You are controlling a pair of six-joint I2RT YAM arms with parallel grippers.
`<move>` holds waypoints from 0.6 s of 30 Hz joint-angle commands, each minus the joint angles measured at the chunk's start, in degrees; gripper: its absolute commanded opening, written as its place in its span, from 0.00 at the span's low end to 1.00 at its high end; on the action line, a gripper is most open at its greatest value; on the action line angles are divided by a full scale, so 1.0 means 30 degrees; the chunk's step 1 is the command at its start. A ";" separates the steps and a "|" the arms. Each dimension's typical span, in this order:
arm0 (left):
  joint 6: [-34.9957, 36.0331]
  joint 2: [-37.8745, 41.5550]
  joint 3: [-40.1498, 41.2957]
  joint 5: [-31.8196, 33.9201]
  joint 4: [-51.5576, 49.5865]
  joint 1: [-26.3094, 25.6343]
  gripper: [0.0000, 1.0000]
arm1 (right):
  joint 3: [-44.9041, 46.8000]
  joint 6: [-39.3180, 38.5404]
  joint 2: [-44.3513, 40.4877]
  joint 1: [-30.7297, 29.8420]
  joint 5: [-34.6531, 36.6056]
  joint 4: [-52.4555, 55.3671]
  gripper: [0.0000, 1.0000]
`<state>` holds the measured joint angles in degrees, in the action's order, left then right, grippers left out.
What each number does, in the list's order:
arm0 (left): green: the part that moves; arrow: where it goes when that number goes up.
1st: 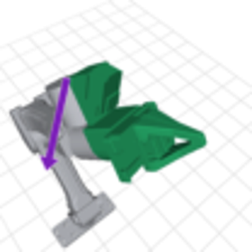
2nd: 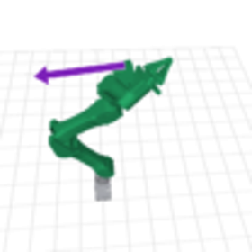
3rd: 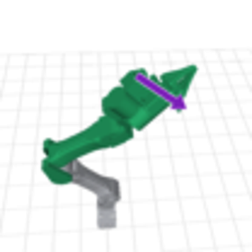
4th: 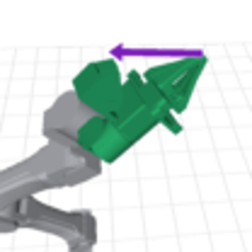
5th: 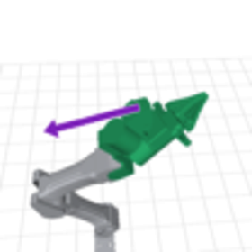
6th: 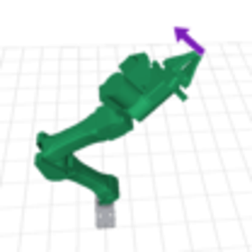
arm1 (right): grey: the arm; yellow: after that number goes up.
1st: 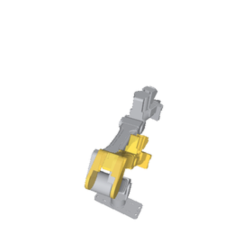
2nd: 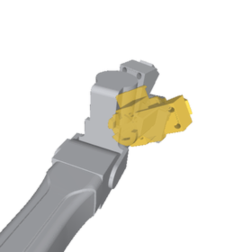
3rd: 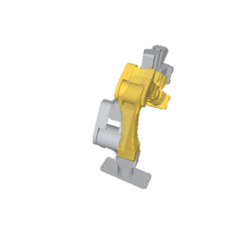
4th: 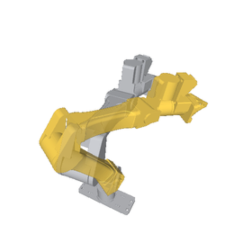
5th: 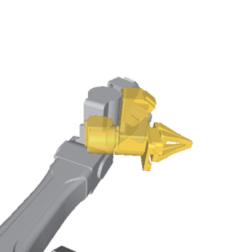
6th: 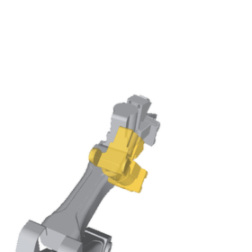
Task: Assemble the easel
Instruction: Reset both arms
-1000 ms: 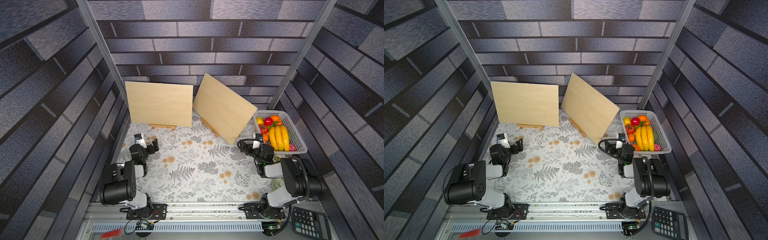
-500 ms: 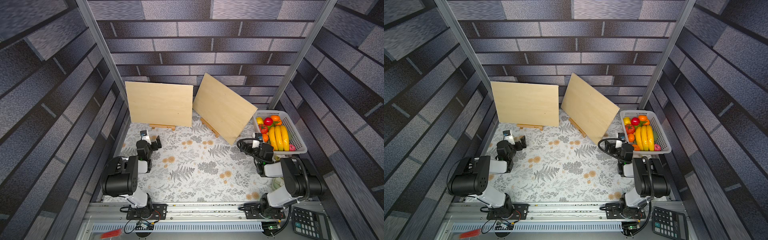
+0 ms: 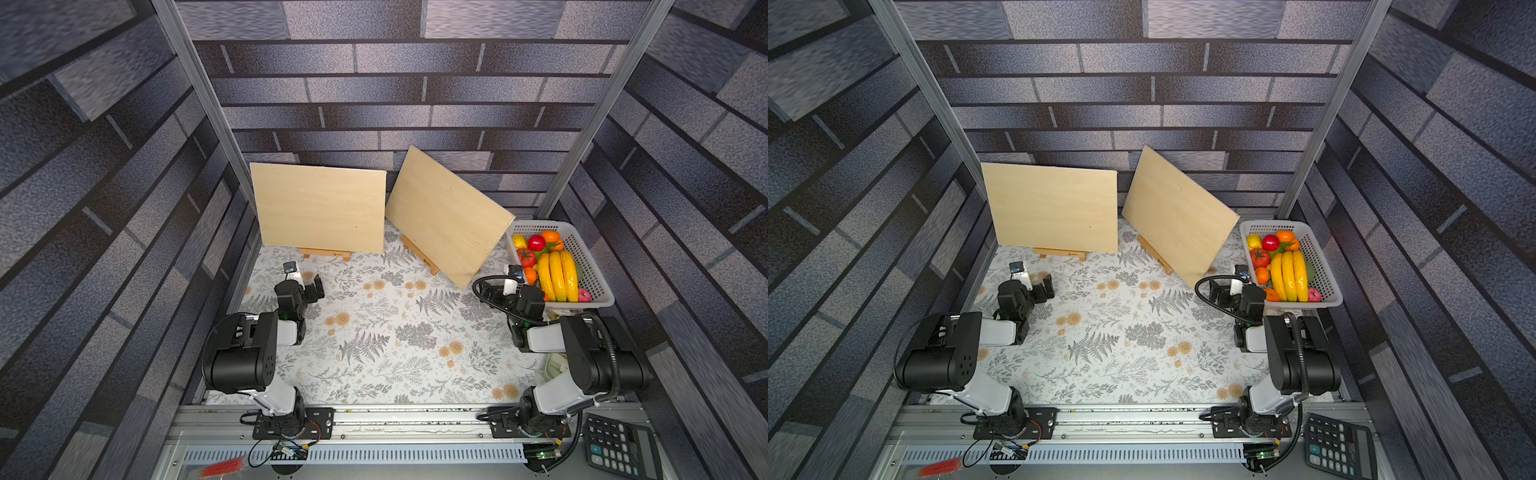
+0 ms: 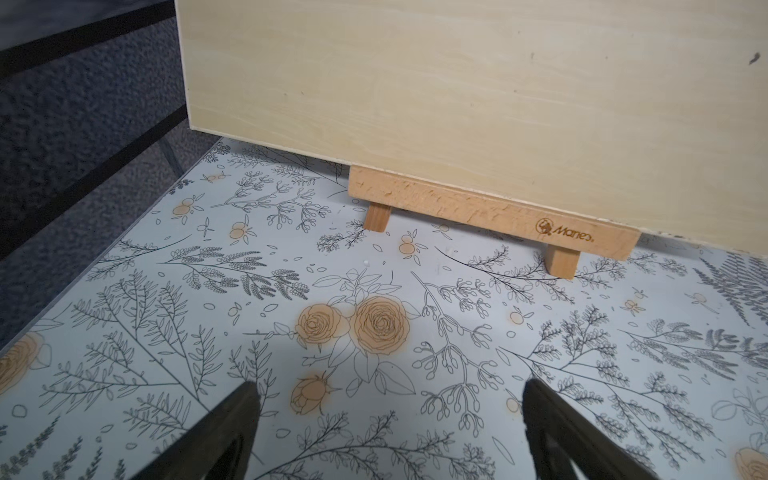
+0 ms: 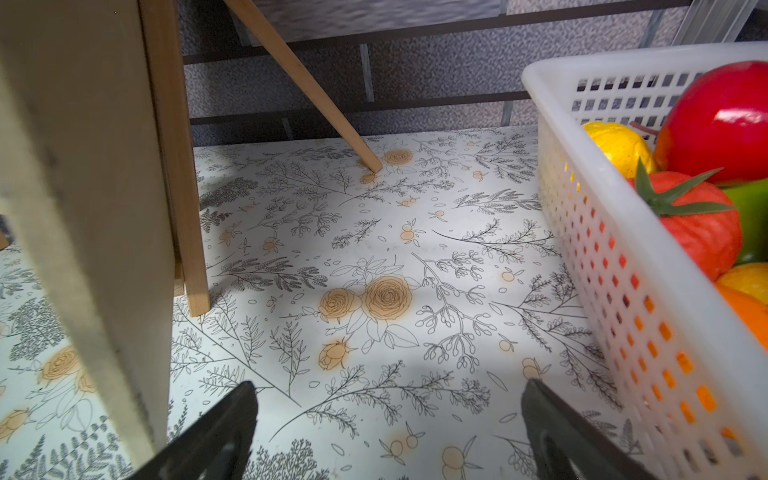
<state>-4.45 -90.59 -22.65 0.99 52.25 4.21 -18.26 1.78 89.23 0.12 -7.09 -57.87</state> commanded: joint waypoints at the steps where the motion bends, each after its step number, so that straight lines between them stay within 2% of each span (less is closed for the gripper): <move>1: 0.0419 0.0259 -0.0158 0.0313 -0.0247 0.0033 1.00 | -0.0268 -0.0086 -0.0057 0.0204 0.1133 0.0043 1.00; 18: 0.0516 0.0303 -0.0173 0.0395 -0.0315 -0.0055 1.00 | -0.0256 -0.0095 -0.0038 0.0194 0.1134 0.0070 1.00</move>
